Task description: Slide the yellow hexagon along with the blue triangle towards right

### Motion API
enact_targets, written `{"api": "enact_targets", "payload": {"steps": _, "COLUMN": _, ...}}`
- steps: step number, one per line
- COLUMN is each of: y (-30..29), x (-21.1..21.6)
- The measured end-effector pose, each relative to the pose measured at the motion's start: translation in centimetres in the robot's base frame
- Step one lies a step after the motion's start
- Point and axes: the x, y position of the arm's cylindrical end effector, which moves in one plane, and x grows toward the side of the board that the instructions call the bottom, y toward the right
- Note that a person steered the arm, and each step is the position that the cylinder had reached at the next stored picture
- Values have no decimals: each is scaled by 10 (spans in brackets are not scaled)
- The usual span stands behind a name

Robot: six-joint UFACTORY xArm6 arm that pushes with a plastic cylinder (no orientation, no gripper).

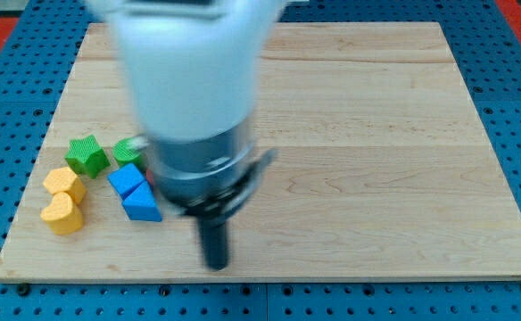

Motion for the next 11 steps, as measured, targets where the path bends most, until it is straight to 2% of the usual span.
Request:
{"api": "enact_targets", "payload": {"steps": 1, "y": -96, "x": 3}}
{"api": "enact_targets", "payload": {"steps": 2, "y": -204, "x": -16}}
{"api": "enact_targets", "payload": {"steps": 3, "y": -219, "x": -69}}
{"api": "enact_targets", "payload": {"steps": 4, "y": -199, "x": -98}}
{"api": "enact_targets", "payload": {"steps": 5, "y": -152, "x": -114}}
{"api": "enact_targets", "payload": {"steps": 6, "y": -130, "x": -114}}
{"api": "enact_targets", "payload": {"steps": 7, "y": -155, "x": -97}}
{"api": "enact_targets", "payload": {"steps": 11, "y": -89, "x": -84}}
